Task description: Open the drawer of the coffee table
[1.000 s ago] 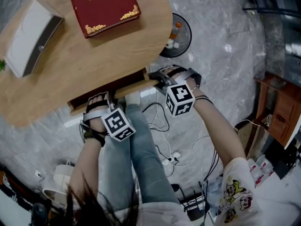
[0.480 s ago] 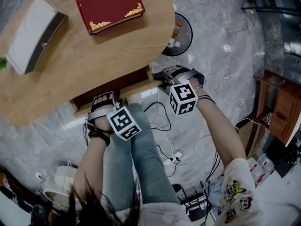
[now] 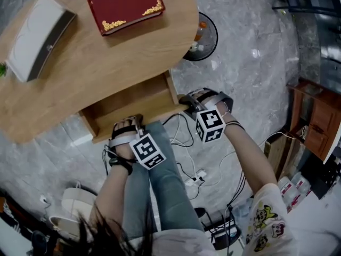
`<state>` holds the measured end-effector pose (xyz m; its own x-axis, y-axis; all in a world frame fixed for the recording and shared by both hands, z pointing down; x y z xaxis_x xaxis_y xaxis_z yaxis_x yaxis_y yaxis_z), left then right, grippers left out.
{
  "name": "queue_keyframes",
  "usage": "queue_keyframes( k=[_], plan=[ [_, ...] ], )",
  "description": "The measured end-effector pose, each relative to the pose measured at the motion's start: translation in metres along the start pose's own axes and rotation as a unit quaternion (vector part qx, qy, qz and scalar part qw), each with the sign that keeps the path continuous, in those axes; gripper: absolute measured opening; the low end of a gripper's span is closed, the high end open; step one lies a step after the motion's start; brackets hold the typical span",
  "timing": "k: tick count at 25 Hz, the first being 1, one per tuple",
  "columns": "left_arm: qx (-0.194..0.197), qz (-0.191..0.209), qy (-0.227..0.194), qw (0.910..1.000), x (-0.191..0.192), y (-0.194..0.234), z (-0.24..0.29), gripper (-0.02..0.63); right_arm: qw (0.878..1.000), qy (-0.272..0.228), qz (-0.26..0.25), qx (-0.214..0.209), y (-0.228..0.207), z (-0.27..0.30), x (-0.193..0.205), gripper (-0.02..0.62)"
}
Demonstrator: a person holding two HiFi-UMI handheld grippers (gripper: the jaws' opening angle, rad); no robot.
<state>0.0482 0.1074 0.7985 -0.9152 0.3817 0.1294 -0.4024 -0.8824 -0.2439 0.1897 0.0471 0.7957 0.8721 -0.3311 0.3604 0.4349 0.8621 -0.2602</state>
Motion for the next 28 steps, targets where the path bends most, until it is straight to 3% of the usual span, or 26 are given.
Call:
queue_keyframes(
  k=[6,11,17,28],
  plan=[
    [0.009,-0.007,0.012,0.9999,-0.001,0.000,-0.002,0.064,1.000,-0.004,-0.004,-0.006,0.002,-0.002,0.000,0.061],
    [0.031,-0.011,0.006,0.9994,-0.008,-0.029,-0.005,0.065,0.999,0.007,-0.016,-0.043,0.024,0.005,0.008,0.066],
    [0.039,-0.002,0.003,0.9992,-0.003,-0.056,-0.006,0.067,0.999,0.012,-0.003,-0.034,0.051,0.020,0.006,0.066],
    [0.024,0.008,0.008,0.9996,0.007,-0.072,0.018,0.077,0.999,0.022,0.020,-0.022,0.054,0.052,0.010,0.083]
  ],
)
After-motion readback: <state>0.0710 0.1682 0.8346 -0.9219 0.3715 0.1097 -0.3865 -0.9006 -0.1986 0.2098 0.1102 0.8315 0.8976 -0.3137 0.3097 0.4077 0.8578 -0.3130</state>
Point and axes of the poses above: the fingertips, and each gripper's own axes: z forward along the fingers, y to its left, x out of its underside, the point moved 5 cm from there along -z, backward along the fingers, and after that the axes turned 14 degrees about -x, right-handed, at the moved point
